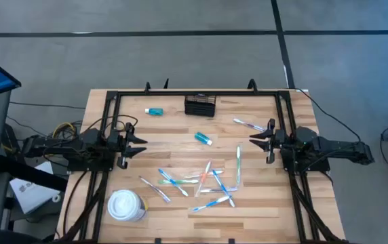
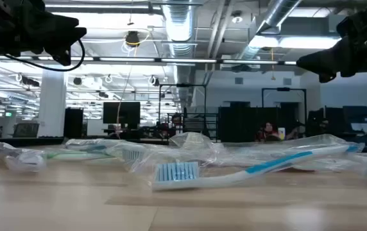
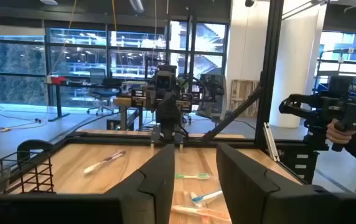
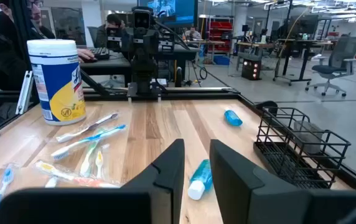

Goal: Pick & Place toothbrushing station

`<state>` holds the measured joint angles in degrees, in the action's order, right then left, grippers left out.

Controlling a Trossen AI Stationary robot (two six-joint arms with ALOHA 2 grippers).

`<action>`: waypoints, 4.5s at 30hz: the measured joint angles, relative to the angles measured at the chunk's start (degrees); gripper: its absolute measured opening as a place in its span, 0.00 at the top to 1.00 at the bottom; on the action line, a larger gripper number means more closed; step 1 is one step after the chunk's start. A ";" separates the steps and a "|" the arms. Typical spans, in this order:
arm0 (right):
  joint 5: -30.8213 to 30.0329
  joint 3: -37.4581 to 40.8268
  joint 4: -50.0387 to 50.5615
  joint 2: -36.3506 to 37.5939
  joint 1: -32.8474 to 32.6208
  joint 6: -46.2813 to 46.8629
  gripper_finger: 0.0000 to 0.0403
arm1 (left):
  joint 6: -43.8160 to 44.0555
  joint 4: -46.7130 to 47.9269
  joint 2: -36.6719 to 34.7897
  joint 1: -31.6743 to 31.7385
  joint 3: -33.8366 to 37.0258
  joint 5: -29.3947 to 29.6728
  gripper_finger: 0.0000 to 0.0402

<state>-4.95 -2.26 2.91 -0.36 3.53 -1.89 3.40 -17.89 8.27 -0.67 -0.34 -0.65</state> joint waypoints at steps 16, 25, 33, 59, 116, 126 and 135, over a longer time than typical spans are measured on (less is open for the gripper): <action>0.00 0.00 0.05 0.00 -0.01 -0.01 0.83 | -0.11 -0.20 0.00 0.00 0.00 0.00 0.72; -0.01 0.00 0.05 0.00 0.00 -0.02 0.83 | -0.11 -0.17 0.00 0.00 0.00 -0.02 0.72; -2.25 0.00 -0.52 0.02 -0.02 1.48 0.83 | -0.11 -0.17 0.00 -0.01 -0.01 0.00 0.72; -13.29 -13.88 11.77 -29.17 17.84 10.42 0.83 | -0.15 -0.45 0.00 0.00 -0.02 4.31 0.72; 3.69 -42.04 26.37 -84.76 32.50 -3.72 0.83 | 0.09 -1.01 0.04 0.00 0.00 4.26 0.72; 3.63 -42.04 26.88 -84.84 32.54 -3.02 0.58 | 0.10 -1.01 0.04 0.00 -0.01 4.26 0.72; 3.04 -42.06 27.16 -85.20 32.63 -4.57 0.43 | 0.11 -1.01 0.04 0.00 -0.01 4.26 0.72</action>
<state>-1.91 -44.31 30.07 -85.56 36.16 -6.46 3.51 -18.90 8.32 -0.67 -0.35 3.62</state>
